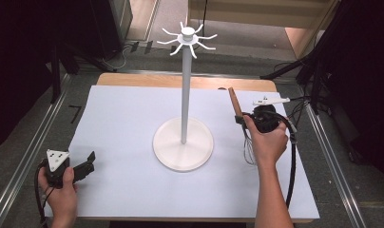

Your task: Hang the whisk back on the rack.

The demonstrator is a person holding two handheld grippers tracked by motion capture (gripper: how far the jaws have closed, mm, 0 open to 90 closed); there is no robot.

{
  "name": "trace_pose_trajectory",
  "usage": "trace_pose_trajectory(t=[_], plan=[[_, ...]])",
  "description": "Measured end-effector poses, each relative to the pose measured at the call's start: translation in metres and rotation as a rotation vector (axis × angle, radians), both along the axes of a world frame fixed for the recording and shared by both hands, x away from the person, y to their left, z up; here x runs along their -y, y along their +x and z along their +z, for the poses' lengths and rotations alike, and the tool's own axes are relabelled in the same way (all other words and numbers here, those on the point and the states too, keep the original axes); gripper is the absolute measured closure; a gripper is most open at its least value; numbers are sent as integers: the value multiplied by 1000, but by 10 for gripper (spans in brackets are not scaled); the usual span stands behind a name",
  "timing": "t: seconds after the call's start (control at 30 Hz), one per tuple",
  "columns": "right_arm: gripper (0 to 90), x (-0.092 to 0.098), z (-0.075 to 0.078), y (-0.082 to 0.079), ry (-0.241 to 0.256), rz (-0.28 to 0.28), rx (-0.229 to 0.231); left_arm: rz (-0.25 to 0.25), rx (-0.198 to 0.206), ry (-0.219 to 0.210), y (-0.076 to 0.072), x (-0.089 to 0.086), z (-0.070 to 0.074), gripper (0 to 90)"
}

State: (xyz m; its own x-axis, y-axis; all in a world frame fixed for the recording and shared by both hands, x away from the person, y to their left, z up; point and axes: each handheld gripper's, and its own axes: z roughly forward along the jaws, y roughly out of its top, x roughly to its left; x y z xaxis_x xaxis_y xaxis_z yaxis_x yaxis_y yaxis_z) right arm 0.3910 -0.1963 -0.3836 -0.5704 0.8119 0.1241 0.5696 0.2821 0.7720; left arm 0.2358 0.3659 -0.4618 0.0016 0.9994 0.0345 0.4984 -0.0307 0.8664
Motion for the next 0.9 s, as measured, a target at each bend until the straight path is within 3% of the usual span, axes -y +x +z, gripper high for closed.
trace_pose_trajectory(t=[0.03, 0.3, 0.33, 0.9], plan=[[707, 1, 1, -1, 33, -3, 9, -2, 1, -1, 0, 0, 0, 140], [707, -1, 4, -5, 98, 13, 55, -1, 0, -6, 0, 0, 0, 140], [707, -3, 7, -7, 118, 19, 76, -2, 0, -3, 0, 0, 0, 140], [707, -10, 28, -23, 250, 70, 208, -2, 1, 0, 0, 0, 0, 140]])
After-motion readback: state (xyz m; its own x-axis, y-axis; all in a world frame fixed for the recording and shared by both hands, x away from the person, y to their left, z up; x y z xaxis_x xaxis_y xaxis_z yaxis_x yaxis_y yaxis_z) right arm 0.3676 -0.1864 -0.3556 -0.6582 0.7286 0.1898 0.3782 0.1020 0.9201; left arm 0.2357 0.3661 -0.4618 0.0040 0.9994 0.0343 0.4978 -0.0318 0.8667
